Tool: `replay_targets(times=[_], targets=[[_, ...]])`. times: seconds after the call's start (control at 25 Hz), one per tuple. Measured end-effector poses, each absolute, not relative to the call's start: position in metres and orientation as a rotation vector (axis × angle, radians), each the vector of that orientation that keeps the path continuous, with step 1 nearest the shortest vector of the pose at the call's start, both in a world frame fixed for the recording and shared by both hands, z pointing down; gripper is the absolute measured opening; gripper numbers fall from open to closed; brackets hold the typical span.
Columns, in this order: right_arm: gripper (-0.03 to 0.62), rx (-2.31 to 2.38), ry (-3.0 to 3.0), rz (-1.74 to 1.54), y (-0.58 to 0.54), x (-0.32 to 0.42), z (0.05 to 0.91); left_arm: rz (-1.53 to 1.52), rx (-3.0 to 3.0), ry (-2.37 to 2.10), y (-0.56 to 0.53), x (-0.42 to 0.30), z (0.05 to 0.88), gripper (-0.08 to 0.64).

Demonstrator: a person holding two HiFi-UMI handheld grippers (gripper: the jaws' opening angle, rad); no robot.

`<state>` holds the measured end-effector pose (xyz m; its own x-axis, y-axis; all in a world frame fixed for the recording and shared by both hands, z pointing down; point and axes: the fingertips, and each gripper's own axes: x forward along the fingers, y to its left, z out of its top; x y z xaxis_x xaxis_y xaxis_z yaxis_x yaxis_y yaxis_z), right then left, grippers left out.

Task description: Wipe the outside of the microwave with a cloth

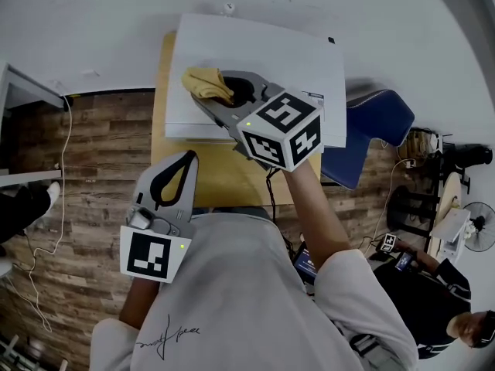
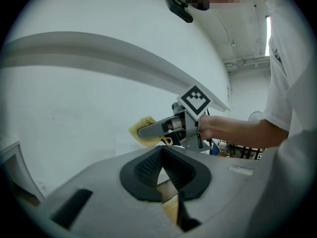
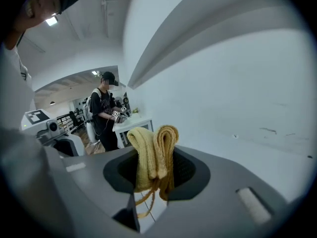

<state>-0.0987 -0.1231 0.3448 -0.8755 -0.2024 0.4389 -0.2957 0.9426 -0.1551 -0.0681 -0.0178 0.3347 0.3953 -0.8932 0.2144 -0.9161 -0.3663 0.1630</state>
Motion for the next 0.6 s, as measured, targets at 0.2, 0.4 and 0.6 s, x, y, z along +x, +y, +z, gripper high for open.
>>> replay_targets(times=[0.2,0.4,0.6], targets=[[0.126,0.483,-2.752,0.344,-0.13,-0.069,0.324,0.16,2.407,-1.613,-0.029,-0.072,0.332,-0.008],[0.126,0.596,-2.788,0.385,-0.13,-0.037,0.314,0.173,2.397,-1.667,-0.036,-0.083,0.328,-0.008],[0.124,0.708,-2.758,0.383,-0.125,-0.004,0.32,0.153,2.407,-1.652,-0.034,-0.071,0.326,-0.008]])
